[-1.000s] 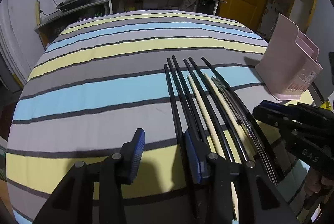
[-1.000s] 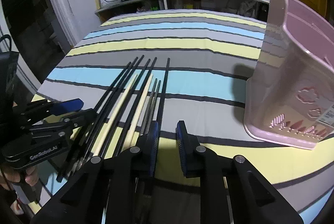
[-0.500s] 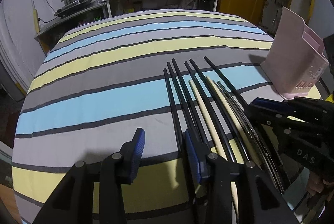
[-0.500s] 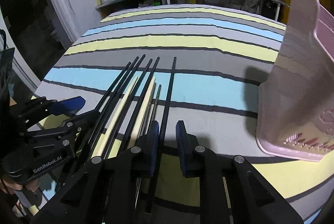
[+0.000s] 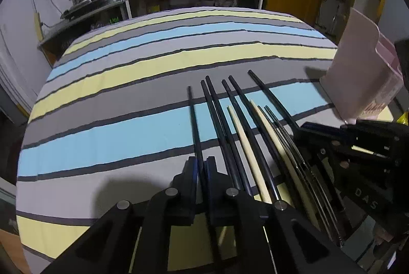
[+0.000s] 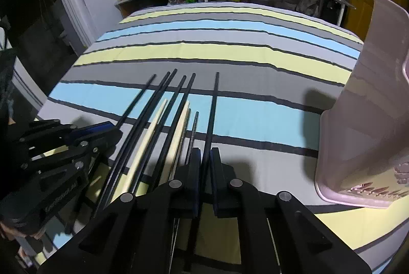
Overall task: Organize utensils
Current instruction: 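Lower the right gripper onto a black chopstick and close on it, then lift the black chopstick upright with the right gripper toward the pink caddy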
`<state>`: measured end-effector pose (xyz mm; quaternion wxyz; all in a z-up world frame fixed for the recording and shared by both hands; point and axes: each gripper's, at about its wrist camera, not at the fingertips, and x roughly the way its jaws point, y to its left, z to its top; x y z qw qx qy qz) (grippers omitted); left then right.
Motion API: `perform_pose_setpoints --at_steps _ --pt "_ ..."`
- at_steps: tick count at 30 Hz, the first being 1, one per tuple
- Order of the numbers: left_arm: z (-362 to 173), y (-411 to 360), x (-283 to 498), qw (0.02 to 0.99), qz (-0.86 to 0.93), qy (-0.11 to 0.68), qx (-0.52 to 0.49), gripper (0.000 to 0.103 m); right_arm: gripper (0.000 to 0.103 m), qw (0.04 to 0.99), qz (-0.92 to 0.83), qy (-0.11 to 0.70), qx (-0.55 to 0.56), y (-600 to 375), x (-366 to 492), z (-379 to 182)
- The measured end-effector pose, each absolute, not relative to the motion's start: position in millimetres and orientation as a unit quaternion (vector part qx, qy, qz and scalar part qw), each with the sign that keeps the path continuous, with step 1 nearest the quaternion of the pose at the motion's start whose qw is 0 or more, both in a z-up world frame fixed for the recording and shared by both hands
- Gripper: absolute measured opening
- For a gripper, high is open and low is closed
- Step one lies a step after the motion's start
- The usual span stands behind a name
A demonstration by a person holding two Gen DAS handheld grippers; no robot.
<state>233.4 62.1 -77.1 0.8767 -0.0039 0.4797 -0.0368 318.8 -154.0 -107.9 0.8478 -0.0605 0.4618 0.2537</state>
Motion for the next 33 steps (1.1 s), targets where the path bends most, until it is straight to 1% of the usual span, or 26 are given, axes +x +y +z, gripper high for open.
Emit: perform_pose_setpoints --at_steps 5,11,17,21,25,29,33 --pt "-65.1 72.3 229.9 0.882 -0.044 0.468 -0.032 0.005 0.006 0.853 0.262 0.449 -0.043 -160.2 314.4 -94.1" --pt "-27.6 76.1 216.0 0.901 -0.065 0.427 -0.047 0.005 0.006 0.861 0.273 0.430 -0.011 -170.8 308.2 -70.1" --pt "14.3 75.2 198.1 0.917 -0.083 0.388 -0.045 0.005 0.005 0.875 0.289 0.388 0.009 -180.5 294.8 -31.2" --pt "31.2 71.9 191.3 0.922 -0.087 0.376 -0.033 0.005 0.003 0.883 0.292 0.368 0.006 -184.0 287.2 -12.7" --pt "27.6 75.4 193.8 0.919 -0.079 0.385 -0.037 0.005 0.003 0.880 0.282 0.382 0.002 -181.1 292.7 -22.4" --pt "20.1 86.4 200.7 0.915 -0.073 0.394 -0.052 0.006 0.003 0.867 0.272 0.417 -0.001 -175.6 303.4 -52.3" --pt "22.2 91.9 198.9 0.916 -0.075 0.392 -0.053 0.005 0.009 0.858 0.271 0.437 -0.011 -165.7 310.4 -72.2"
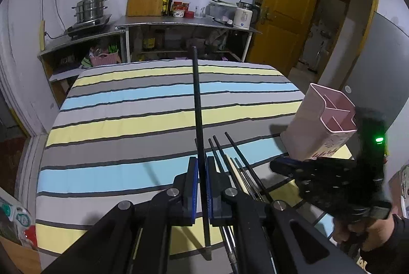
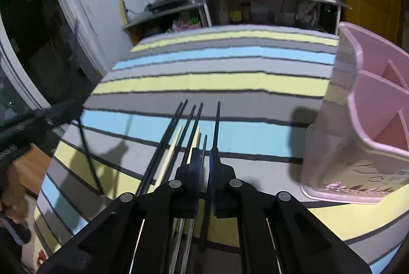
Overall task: Organize utensils
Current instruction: 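Lift the black chopstick upright with the right gripper toward the pink caddy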
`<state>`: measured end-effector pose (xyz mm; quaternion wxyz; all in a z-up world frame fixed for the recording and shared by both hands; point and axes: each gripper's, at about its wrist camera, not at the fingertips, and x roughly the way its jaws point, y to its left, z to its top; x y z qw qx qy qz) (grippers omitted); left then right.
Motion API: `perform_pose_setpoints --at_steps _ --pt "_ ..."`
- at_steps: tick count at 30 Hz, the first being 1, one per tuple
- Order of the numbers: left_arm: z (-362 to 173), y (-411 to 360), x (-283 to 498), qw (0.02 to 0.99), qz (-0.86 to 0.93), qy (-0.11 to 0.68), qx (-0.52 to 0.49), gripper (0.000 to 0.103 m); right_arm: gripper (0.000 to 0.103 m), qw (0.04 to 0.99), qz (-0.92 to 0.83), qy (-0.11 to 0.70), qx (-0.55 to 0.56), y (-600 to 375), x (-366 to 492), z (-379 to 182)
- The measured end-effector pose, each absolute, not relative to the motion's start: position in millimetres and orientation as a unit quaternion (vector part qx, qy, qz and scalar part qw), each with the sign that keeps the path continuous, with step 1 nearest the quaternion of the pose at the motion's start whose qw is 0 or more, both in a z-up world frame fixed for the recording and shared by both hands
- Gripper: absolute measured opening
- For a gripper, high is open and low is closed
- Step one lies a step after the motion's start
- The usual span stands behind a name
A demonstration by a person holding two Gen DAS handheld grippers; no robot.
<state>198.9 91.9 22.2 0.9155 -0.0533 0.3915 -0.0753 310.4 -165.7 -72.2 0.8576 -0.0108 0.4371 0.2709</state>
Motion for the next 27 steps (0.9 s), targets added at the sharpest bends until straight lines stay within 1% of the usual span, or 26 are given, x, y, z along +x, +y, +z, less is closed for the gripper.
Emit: perform_pose_setpoints --at_steps 2,13,21,23,27 --pt "24.4 93.1 195.9 0.917 -0.075 0.389 -0.052 0.005 0.010 0.853 0.268 0.447 -0.015 -162.6 313.4 -81.6" --pt "29.5 96.4 189.5 0.920 -0.078 0.381 -0.051 0.005 0.010 0.839 0.253 0.481 -0.037 -154.4 331.4 -110.6" --pt "26.4 95.5 190.7 0.918 -0.083 0.384 -0.054 0.005 0.010 0.838 0.250 0.482 -0.056 -147.3 338.1 -109.5" --pt "26.2 95.0 191.0 0.918 -0.084 0.385 -0.054 0.005 0.007 0.836 0.251 0.483 -0.061 -143.8 340.4 -108.8" --pt "26.9 93.5 190.8 0.918 -0.085 0.385 -0.053 0.005 0.007 0.838 0.258 0.478 -0.053 -146.2 338.4 -101.8"
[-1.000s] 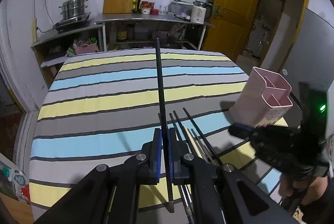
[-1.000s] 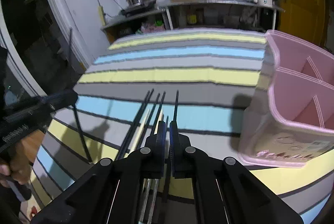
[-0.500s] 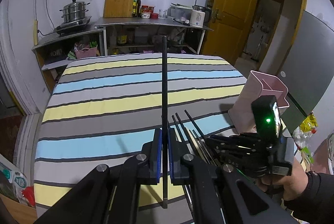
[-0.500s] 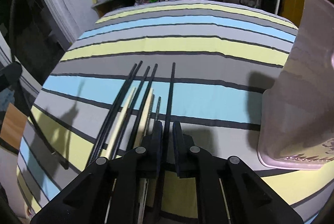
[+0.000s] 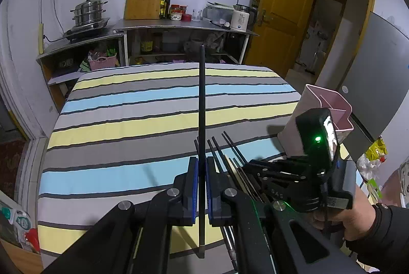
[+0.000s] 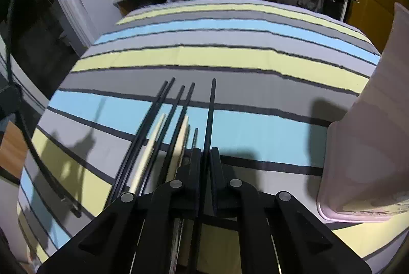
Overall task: Organize utensils
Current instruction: 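Lift the black chopstick upright with the right gripper toward the pink caddy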
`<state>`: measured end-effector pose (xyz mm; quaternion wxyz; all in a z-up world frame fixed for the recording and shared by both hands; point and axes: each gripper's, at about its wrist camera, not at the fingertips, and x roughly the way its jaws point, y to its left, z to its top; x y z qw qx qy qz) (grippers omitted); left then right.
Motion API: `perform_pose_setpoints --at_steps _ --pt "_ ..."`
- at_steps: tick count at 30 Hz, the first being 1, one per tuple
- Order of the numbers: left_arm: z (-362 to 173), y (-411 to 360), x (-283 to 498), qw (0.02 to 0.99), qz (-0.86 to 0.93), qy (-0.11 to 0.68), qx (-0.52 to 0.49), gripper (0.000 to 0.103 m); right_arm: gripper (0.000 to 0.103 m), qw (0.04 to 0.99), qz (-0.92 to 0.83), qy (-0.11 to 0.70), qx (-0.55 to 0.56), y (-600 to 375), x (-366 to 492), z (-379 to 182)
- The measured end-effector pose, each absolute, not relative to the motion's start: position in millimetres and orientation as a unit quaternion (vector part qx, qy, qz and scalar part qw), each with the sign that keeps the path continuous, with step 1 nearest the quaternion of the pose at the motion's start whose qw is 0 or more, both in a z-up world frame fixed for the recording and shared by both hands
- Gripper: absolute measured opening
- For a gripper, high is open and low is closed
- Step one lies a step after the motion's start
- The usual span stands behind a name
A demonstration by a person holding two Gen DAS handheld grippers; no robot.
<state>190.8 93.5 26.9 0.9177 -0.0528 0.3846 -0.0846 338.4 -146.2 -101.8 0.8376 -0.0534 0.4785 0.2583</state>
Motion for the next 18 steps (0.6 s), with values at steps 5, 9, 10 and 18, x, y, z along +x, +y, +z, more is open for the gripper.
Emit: perform_pose_setpoints --at_steps 5,9,10,18 --pt "31.3 91.9 189.7 0.919 -0.086 0.382 -0.049 0.005 0.006 0.850 0.270 0.451 -0.035 -156.4 328.0 -73.8" --pt "43.0 86.3 184.2 0.923 -0.089 0.372 -0.042 0.005 0.006 0.862 0.279 0.422 -0.020 -170.9 316.3 -44.2" --pt "46.0 85.1 182.8 0.924 -0.090 0.370 -0.040 0.005 0.006 0.864 0.281 0.417 -0.018 -173.1 314.2 -39.0" --pt "79.6 65.8 169.4 0.933 -0.102 0.344 -0.025 0.005 0.006 0.887 0.288 0.361 0.008 -199.5 286.1 14.2"
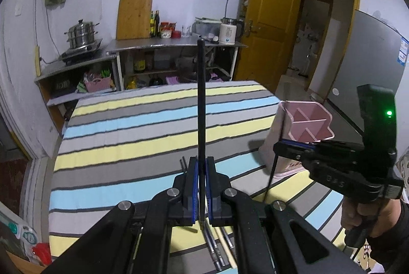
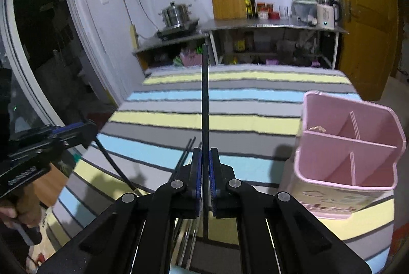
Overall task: Organize utensils
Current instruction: 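Lift the black chopstick upright with the right gripper toward the pink caddy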
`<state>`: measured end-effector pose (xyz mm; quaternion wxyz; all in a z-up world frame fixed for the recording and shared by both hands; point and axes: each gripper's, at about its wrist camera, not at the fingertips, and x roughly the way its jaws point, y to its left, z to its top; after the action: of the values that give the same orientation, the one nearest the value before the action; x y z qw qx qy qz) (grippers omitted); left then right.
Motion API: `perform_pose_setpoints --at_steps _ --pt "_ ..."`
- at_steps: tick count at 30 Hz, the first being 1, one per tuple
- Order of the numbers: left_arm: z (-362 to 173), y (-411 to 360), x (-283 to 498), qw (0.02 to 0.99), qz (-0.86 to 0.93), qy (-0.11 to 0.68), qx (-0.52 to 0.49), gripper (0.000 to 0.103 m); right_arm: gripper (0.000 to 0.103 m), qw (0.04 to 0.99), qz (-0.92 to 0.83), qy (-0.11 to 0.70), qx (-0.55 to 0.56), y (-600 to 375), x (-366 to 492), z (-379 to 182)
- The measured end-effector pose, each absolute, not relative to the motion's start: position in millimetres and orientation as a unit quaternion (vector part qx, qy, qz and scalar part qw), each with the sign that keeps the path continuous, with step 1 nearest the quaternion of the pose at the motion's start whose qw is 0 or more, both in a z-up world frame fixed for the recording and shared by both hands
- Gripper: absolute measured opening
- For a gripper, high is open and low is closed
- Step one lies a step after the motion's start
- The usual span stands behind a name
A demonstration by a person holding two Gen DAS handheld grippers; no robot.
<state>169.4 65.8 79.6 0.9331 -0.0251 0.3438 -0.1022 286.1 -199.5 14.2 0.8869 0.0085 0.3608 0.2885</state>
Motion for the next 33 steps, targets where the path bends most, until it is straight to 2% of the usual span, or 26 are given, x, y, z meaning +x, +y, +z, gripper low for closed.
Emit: perform_pose_setpoints --at_steps 11,25,33 --pt "114.4 28.1 172.6 0.935 -0.134 0.326 -0.017 0.005 0.005 0.908 0.278 0.311 0.044 -240.9 263.9 58.7" --pt "157.3 -48.2 218.4 0.928 -0.212 0.306 -0.030 0.005 0.005 0.940 0.220 0.244 0.094 -313.4 270.9 110.4" --pt "157.5 -78.3 252.9 0.923 -0.232 0.304 -0.045 0.005 0.005 0.948 0.190 0.232 0.110 -338.3 283.1 113.1"
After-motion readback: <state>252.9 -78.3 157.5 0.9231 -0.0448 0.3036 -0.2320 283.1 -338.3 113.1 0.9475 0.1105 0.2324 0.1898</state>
